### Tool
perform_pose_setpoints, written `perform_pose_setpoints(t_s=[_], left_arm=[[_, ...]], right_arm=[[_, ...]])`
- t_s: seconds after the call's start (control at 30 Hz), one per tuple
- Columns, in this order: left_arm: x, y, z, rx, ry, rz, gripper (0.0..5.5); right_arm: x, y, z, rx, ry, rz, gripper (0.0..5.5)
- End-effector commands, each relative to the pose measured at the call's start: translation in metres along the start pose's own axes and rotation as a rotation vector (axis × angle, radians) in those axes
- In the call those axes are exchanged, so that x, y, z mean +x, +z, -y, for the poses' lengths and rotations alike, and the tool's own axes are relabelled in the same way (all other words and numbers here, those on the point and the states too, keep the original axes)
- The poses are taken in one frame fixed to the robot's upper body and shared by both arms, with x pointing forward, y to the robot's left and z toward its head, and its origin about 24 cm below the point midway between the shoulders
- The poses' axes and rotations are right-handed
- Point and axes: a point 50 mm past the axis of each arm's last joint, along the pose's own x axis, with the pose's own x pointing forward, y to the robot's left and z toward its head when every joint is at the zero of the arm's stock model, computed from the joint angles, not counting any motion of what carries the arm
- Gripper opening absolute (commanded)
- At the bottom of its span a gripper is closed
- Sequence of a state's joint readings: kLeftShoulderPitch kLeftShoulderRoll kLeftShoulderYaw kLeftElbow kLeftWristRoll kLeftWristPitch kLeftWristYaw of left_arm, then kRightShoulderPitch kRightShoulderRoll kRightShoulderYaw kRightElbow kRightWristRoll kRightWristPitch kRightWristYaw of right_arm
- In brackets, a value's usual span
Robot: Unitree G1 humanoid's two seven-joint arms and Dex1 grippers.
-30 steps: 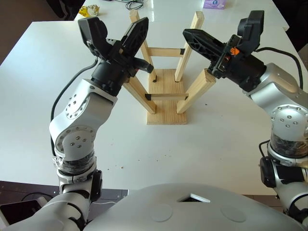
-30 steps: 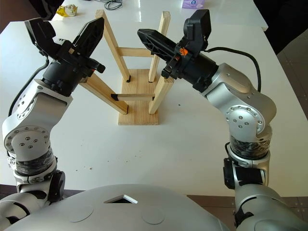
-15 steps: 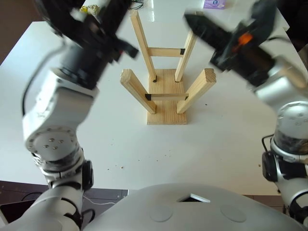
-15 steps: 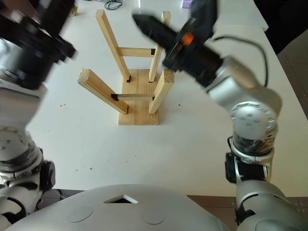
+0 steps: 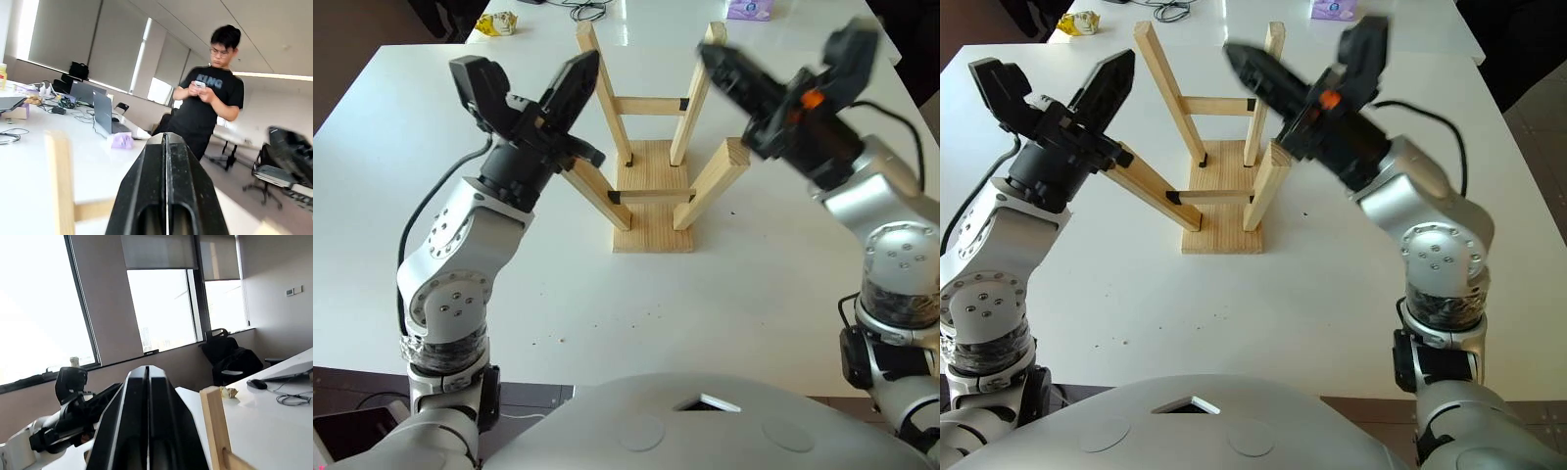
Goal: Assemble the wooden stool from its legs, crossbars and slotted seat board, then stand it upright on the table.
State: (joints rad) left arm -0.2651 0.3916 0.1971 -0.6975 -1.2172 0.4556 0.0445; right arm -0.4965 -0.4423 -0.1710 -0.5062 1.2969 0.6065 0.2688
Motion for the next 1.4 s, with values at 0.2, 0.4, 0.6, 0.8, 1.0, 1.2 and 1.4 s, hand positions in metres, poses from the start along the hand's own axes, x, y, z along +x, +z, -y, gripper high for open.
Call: perform_pose_setpoints(t_s=[0.2,0.4,0.6,0.8,1.0,1.2,1.4], left_arm=[[-0.043,0.065,-0.025,0.045,-0.042,0.044,0.01],[-0.116,-0.010,-0.091,0.032,0.226,-0.408,0.01],[-0.153,-0.078,-0.037,-0.142,-0.028,-0.755,0.01],[-0.131,-0.096,-0.012,-0.125,-0.195,-0.737,0.01],[-0.116,-0.103,-0.013,-0.075,-0.225,-0.732,0.01],[-0.105,-0.105,-0.041,0.022,-0.187,-0.770,0.01],[-0.115,-0.112,-0.053,0.064,-0.150,-0.823,0.01]], right_arm=[[-0.093,-0.008,0.111,-0.460,-0.475,-0.508,0.00],[-0.200,-0.061,0.097,-0.357,-0.651,-0.751,0.00],[-0.212,-0.058,0.085,-0.320,-0.567,-0.807,0.00],[-0.172,-0.063,0.098,-0.332,-0.312,-0.883,0.00],[-0.132,-0.082,0.109,-0.355,-0.080,-0.913,0.00],[-0.090,-0.090,0.112,-0.353,0.008,-0.796,0.00],[-0.051,-0.106,0.104,-0.268,0.240,-0.792,0.00]])
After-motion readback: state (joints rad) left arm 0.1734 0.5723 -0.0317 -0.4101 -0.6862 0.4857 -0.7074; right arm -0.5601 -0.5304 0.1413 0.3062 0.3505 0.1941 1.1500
